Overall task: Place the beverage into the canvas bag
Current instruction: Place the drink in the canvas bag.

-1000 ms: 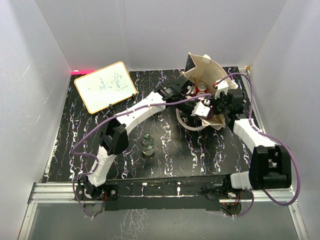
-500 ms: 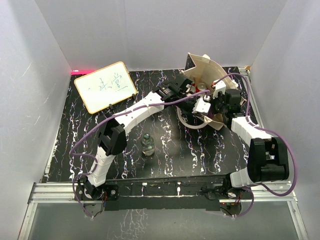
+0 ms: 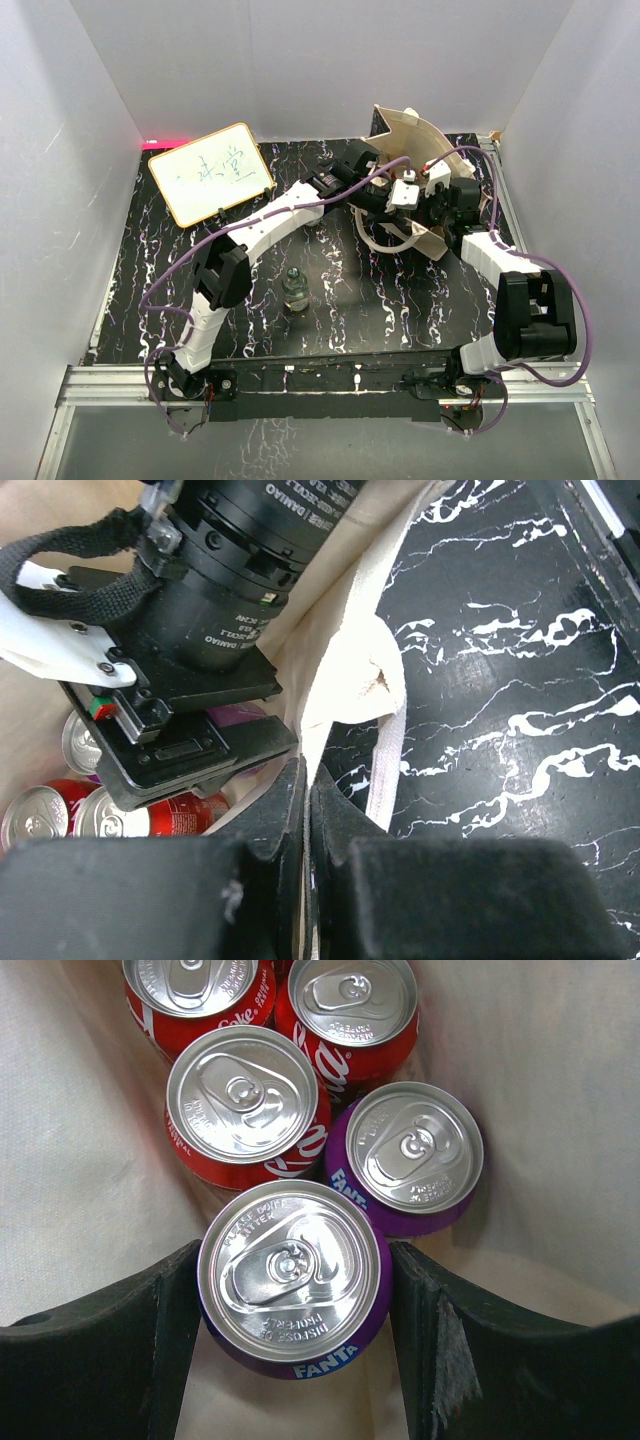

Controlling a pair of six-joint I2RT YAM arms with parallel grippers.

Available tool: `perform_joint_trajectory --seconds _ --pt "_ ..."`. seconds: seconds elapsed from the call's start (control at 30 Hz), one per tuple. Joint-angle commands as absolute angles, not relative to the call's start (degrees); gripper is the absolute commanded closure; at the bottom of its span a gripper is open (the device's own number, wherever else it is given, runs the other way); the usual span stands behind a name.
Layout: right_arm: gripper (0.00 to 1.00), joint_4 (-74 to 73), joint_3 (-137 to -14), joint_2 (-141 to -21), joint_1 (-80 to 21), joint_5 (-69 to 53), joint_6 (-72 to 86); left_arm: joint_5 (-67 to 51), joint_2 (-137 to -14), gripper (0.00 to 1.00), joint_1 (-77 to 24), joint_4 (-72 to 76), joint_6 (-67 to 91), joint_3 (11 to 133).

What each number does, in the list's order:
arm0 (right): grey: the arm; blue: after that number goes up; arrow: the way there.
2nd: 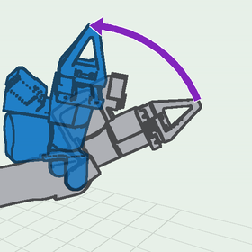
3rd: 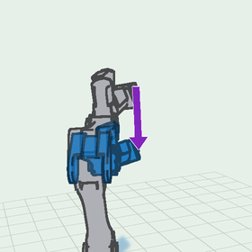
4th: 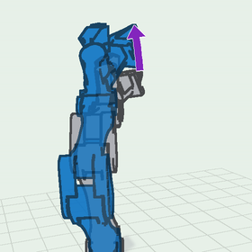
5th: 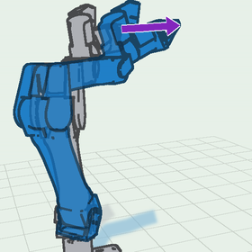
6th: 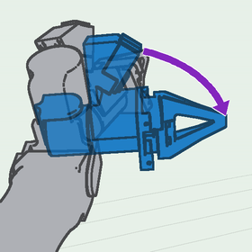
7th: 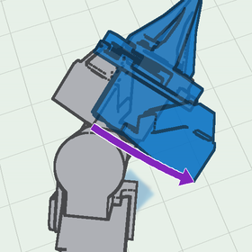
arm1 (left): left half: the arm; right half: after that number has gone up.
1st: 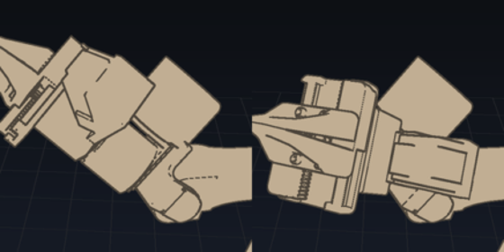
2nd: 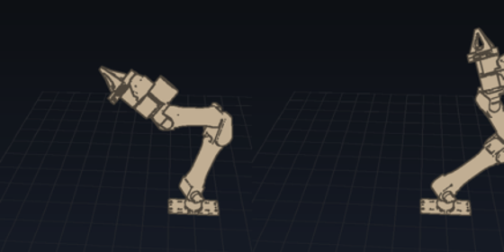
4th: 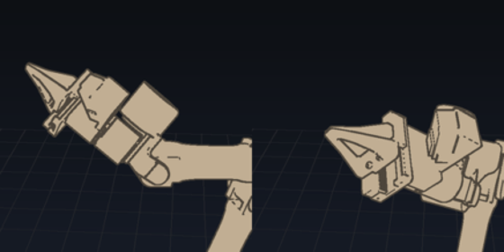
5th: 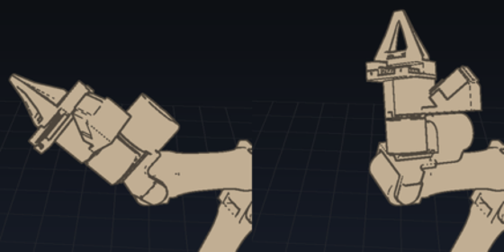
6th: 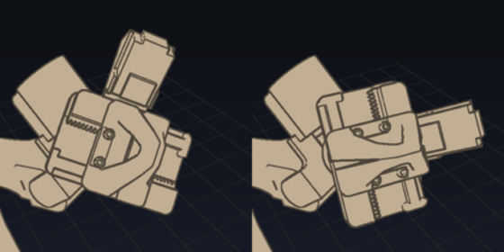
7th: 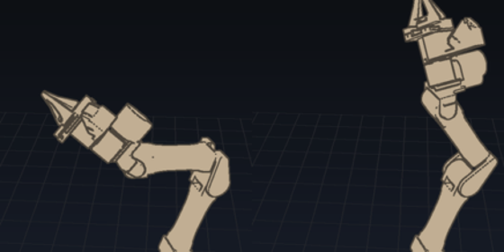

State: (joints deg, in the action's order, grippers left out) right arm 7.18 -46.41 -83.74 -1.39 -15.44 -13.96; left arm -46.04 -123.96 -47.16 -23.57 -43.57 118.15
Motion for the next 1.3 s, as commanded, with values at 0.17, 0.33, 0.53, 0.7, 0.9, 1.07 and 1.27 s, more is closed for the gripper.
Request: perform_joint_trajectory --seconds 0.17,0.33,0.53,0.7,0.9,1.07,1.27 --pt "0.92 4.42 -50.85 -85.58 -0.88 -15.65 -16.69 -52.84 -116.66 1.0 -46.06 -7.11 -30.34 121.93" --pt "0.92 2.37 -50.98 -85.61 -0.88 -16.68 -17.02 -49.51 -117.6 1.0 -45.75 -0.76 -24.07 123.21" --pt "0.92 0.46 -51.47 -85.9 -0.79 -17.29 -17.6 -45.7 -118.86 1.0 -45.64 3.36 -19.52 126.05" --pt "0.92 -0.95 -52.09 -86.64 -0.38 -17.53 -18.08 -39.75 -119.84 1.0 -45.63 8.67 -14.41 128.16" --pt "0.92 -1.51 -53.17 -87.34 -0.26 -17.92 -18.55 -35.21 -121.48 1.0 -45.62 11.34 -11.11 132.43" --pt "0.92 -2.2 -54.03 -88.09 -0.24 -18.28 -19.09 -33.47 -122.04 1.0 -45.45 13.46 -7.81 135.14" --pt "0.92 -3.48 -54.89 -88.96 1.4 -18.76 -19.89 -34.84 -121.28 1.0 -45.51 15.14 -4.88 136.58"
